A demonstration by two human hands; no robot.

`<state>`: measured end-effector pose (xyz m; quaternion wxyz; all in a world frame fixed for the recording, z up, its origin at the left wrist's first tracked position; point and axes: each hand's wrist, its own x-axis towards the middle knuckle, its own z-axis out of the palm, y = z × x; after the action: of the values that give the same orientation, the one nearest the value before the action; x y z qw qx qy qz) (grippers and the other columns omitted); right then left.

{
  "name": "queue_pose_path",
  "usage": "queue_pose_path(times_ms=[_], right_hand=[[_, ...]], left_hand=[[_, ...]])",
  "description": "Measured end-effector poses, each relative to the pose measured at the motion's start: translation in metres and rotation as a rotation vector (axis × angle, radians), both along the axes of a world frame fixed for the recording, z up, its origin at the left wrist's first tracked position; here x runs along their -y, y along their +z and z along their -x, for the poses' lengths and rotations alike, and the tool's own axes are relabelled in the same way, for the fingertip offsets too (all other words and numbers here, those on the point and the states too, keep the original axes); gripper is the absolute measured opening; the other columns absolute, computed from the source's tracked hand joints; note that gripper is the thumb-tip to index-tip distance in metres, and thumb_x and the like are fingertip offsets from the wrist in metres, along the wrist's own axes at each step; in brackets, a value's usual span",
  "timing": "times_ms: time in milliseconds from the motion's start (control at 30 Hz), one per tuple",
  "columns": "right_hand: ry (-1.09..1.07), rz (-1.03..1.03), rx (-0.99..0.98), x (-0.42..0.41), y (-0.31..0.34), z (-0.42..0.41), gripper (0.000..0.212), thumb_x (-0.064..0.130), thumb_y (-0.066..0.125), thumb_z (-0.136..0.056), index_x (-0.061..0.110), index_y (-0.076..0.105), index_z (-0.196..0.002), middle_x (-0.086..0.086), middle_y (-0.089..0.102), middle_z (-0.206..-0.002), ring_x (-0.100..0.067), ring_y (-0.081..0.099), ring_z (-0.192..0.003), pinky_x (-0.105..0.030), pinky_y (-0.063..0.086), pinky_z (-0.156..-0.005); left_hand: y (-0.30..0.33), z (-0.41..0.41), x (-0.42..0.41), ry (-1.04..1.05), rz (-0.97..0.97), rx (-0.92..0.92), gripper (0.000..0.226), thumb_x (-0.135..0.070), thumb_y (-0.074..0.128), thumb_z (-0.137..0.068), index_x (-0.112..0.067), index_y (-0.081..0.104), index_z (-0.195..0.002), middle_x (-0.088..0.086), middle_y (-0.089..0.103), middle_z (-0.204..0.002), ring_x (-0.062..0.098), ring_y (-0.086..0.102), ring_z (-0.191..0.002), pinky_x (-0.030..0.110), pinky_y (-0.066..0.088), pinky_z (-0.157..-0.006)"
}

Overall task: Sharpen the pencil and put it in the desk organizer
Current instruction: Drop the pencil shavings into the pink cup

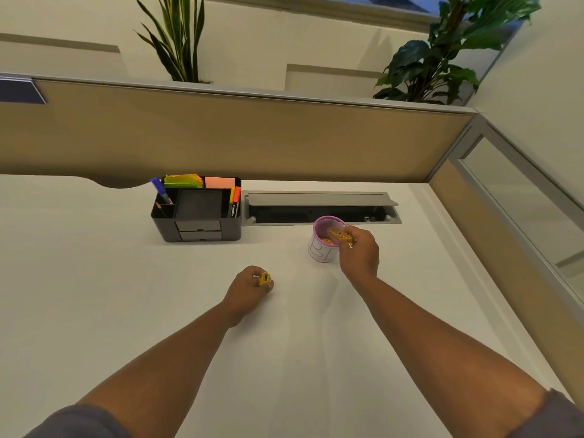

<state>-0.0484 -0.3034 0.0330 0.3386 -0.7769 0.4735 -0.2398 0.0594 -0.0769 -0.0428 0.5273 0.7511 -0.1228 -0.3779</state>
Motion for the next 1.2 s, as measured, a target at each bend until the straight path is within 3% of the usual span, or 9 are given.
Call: queue_pose_path(times_ms=[200, 367, 500, 633, 767, 833, 933, 1067, 1200], right_hand=[[0.026, 0.006, 0.011, 0.0, 0.0, -0.004, 0.031, 0.019, 0.064, -0.097, 0.016, 0.065, -0.128, -0.008, 0.067, -0.128, -0.027, 0.064, -0.114, -0.035, 0.055, -0.09], [0.068, 0.013, 0.062, 0.002, 0.006, -0.006, 0.02, 0.014, 0.067, -0.095, 0.023, 0.059, -0.112, 0.0, 0.065, -0.105, -0.02, 0.063, -0.094, -0.02, 0.048, -0.067], [0.087, 0.039, 0.097, 0.006, 0.01, -0.007, 0.02, 0.012, 0.068, -0.093, 0.024, 0.055, -0.103, -0.001, 0.064, -0.098, -0.024, 0.065, -0.092, -0.024, 0.051, -0.063], [0.122, 0.097, 0.131, 0.006, 0.013, -0.009, 0.027, 0.016, 0.063, -0.097, 0.017, 0.064, -0.124, -0.007, 0.07, -0.117, -0.022, 0.064, -0.104, -0.028, 0.053, -0.077], [0.15, 0.093, 0.159, 0.005, 0.019, -0.01, 0.04, 0.017, 0.061, -0.098, 0.022, 0.051, -0.137, -0.003, 0.067, -0.123, -0.017, 0.061, -0.106, -0.026, 0.052, -0.079], [0.155, 0.107, 0.176, 0.005, 0.023, -0.012, 0.036, 0.015, 0.061, -0.098, 0.025, 0.05, -0.131, 0.0, 0.066, -0.114, -0.016, 0.062, -0.1, -0.024, 0.052, -0.073], [0.206, 0.188, 0.128, 0.005, 0.025, -0.015, 0.019, 0.013, 0.061, -0.097, 0.03, 0.057, -0.104, 0.005, 0.064, -0.098, -0.02, 0.065, -0.094, -0.031, 0.058, -0.07], [0.204, 0.184, 0.142, 0.005, 0.024, -0.017, 0.02, 0.013, 0.061, -0.097, 0.026, 0.058, -0.112, 0.003, 0.066, -0.103, -0.018, 0.064, -0.096, -0.02, 0.053, -0.068], [0.199, 0.189, 0.123, 0.004, 0.021, -0.017, 0.02, 0.012, 0.06, -0.098, 0.031, 0.055, -0.101, 0.005, 0.064, -0.098, -0.023, 0.066, -0.095, -0.03, 0.059, -0.07]], left_hand=[[-0.001, -0.001, 0.0, 0.011, 0.0, -0.015, 0.022, -0.025, 0.075, -0.089, -0.018, 0.062, -0.106, 0.012, 0.073, -0.108, 0.019, 0.063, -0.086, 0.035, 0.05, -0.082], [-0.001, -0.001, 0.001, 0.009, -0.005, -0.024, 0.022, -0.025, 0.075, -0.089, -0.019, 0.062, -0.106, 0.009, 0.072, -0.107, 0.02, 0.065, -0.089, 0.04, 0.053, -0.089], [0.0, 0.0, 0.0, 0.018, 0.002, -0.025, 0.023, -0.025, 0.075, -0.089, -0.018, 0.061, -0.107, 0.009, 0.073, -0.106, 0.02, 0.065, -0.089, 0.037, 0.052, -0.086], [0.002, 0.001, 0.0, 0.018, -0.008, -0.02, 0.023, -0.025, 0.074, -0.089, -0.018, 0.062, -0.106, 0.008, 0.072, -0.104, 0.019, 0.064, -0.088, 0.039, 0.053, -0.088], [0.004, 0.002, 0.0, 0.019, -0.013, -0.013, 0.021, -0.025, 0.074, -0.089, -0.018, 0.061, -0.106, 0.009, 0.073, -0.106, 0.02, 0.065, -0.09, 0.044, 0.055, -0.095], [0.005, 0.002, 0.0, 0.018, -0.017, -0.012, 0.021, -0.025, 0.074, -0.089, -0.018, 0.062, -0.105, 0.008, 0.073, -0.107, 0.02, 0.066, -0.091, 0.045, 0.055, -0.096], [0.007, 0.002, 0.0, 0.017, -0.018, -0.018, 0.022, -0.026, 0.074, -0.089, -0.02, 0.062, -0.106, 0.008, 0.073, -0.108, 0.021, 0.067, -0.095, 0.046, 0.054, -0.098], [0.009, 0.003, -0.001, 0.023, -0.029, -0.02, 0.023, -0.026, 0.074, -0.09, -0.019, 0.061, -0.107, 0.007, 0.073, -0.106, 0.021, 0.066, -0.094, 0.045, 0.054, -0.098], [0.011, 0.004, -0.001, 0.021, -0.044, -0.021, 0.022, -0.026, 0.074, -0.089, -0.02, 0.061, -0.105, 0.008, 0.072, -0.108, 0.022, 0.065, -0.094, 0.046, 0.054, -0.097]])
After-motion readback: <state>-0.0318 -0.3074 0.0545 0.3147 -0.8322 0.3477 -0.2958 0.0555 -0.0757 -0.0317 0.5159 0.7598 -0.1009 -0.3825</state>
